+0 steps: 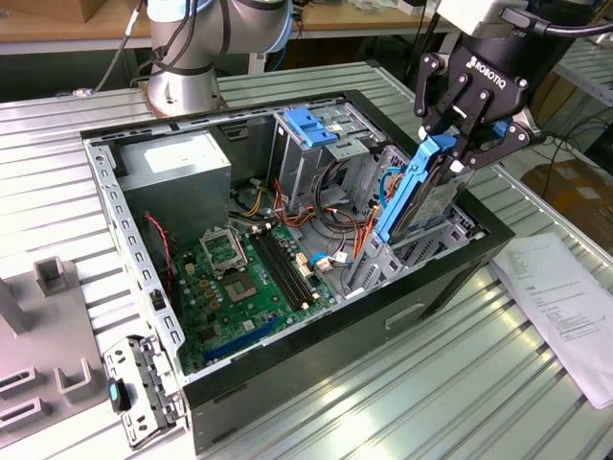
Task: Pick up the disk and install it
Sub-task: 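Insert the disk into the insertion slot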
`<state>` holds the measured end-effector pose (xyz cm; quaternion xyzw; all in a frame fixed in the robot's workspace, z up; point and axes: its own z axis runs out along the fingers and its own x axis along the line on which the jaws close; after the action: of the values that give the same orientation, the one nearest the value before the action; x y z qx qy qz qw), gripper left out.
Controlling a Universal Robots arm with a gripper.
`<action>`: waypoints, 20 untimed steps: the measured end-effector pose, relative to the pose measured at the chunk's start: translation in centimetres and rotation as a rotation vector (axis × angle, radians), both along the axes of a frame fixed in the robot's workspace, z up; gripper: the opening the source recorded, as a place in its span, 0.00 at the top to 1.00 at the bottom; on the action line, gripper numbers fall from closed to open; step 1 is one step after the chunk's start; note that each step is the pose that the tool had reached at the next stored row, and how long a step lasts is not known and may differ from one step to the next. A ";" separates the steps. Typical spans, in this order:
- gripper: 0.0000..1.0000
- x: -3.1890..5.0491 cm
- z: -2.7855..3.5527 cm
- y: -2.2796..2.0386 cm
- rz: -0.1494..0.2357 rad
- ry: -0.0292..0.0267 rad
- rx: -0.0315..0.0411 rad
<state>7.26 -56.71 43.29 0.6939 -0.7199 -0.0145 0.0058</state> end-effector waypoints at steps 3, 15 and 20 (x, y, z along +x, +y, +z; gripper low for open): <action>0.63 0.01 -0.29 -0.02 0.000 0.0000 0.0011; 0.56 0.00 -0.30 -0.04 0.000 0.0000 0.0010; 0.64 0.01 -0.78 -0.18 0.000 -0.0031 0.0010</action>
<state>7.27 -56.89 42.51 0.6940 -0.7198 -0.0138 0.0043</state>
